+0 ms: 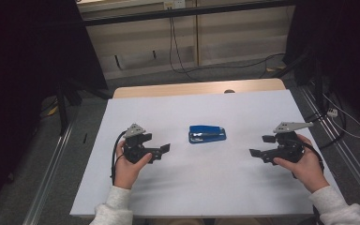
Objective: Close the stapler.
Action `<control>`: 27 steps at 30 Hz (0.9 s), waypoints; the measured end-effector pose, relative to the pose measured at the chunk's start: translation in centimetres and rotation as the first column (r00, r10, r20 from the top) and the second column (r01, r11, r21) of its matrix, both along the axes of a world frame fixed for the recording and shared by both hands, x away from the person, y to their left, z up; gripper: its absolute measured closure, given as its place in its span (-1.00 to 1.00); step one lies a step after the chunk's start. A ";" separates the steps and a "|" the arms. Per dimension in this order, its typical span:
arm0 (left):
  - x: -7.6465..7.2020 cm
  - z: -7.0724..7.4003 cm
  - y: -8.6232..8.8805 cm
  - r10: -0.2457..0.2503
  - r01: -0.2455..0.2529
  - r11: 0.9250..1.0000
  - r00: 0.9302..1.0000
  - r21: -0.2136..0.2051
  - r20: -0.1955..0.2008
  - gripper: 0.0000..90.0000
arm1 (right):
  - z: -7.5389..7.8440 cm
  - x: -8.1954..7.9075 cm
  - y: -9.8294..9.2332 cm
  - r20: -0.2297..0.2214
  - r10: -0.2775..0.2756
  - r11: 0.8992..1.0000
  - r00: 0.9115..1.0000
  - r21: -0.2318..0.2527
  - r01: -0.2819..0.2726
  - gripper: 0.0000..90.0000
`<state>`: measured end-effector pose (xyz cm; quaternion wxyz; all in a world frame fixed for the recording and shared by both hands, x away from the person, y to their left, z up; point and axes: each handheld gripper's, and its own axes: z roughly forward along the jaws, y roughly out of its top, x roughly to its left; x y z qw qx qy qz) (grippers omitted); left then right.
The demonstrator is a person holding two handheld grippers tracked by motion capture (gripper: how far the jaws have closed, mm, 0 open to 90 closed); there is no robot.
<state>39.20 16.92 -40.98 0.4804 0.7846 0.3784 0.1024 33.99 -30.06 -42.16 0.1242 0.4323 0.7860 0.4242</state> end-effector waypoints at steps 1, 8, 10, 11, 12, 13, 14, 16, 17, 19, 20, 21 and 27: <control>0.0 0.0 0.2 0.001 -0.001 1.000 1.000 -0.001 -0.001 -0.82 | 0.0 -0.1 -0.1 0.000 -0.001 1.000 1.000 0.003 0.001 -0.63; -0.6 0.2 1.8 0.025 -0.025 1.000 1.000 -0.016 0.010 -0.83 | 0.1 -0.9 -0.4 0.005 0.004 1.000 1.000 -0.004 -0.004 -0.63; -0.8 0.2 2.1 0.022 -0.022 1.000 1.000 -0.013 0.017 -0.83 | 0.1 -1.1 -0.4 0.000 0.002 1.000 1.000 -0.002 -0.002 -0.63; -0.9 0.2 2.2 0.021 -0.020 1.000 1.000 -0.011 0.021 -0.83 | 0.1 -1.2 -0.5 -0.005 -0.002 1.000 1.000 0.001 0.002 -0.63; -1.0 0.3 2.4 0.017 -0.017 1.000 0.999 -0.013 0.029 -0.82 | 0.0 -1.3 -0.5 -0.008 0.001 1.000 1.000 0.001 -0.001 -0.63; -1.1 0.3 2.5 0.017 -0.016 1.000 0.999 -0.012 0.032 -0.82 | 0.0 -1.4 -0.5 -0.008 0.002 1.000 1.000 0.002 -0.002 -0.63; -1.3 0.4 2.6 0.013 -0.012 1.000 0.999 -0.013 0.033 -0.83 | 0.0 -1.5 -0.5 -0.010 0.001 1.000 1.000 0.002 -0.001 -0.63; -1.5 0.4 2.8 0.008 -0.008 1.000 0.999 -0.001 0.038 -0.83 | 0.0 -1.7 -0.5 -0.008 0.005 1.000 1.000 0.002 -0.005 -0.63; -1.6 0.4 3.0 0.012 -0.012 1.000 0.999 -0.007 0.040 -0.84 | 0.1 -1.9 -0.5 -0.005 0.007 1.000 1.000 0.002 -0.007 -0.63; -1.8 0.4 3.3 0.016 -0.016 1.000 0.999 -0.006 0.041 -0.84 | 0.1 -2.1 -0.4 -0.003 0.011 1.000 1.000 0.000 -0.011 -0.64; -1.9 0.4 3.5 0.020 -0.020 1.000 0.999 -0.005 0.041 -0.84 | 0.2 -2.3 -0.3 -0.007 0.011 1.000 1.000 0.004 -0.011 -0.64; -2.0 0.3 3.8 0.017 -0.017 1.000 0.999 -0.006 0.042 -0.84 | 0.1 -2.4 -0.3 -0.008 0.016 1.000 1.000 0.004 -0.016 -0.64; -2.7 0.1 5.2 0.027 -0.028 1.000 0.999 0.006 0.040 -0.84 | -0.1 -2.9 0.0 -0.017 0.028 1.000 0.999 -0.009 -0.028 -0.66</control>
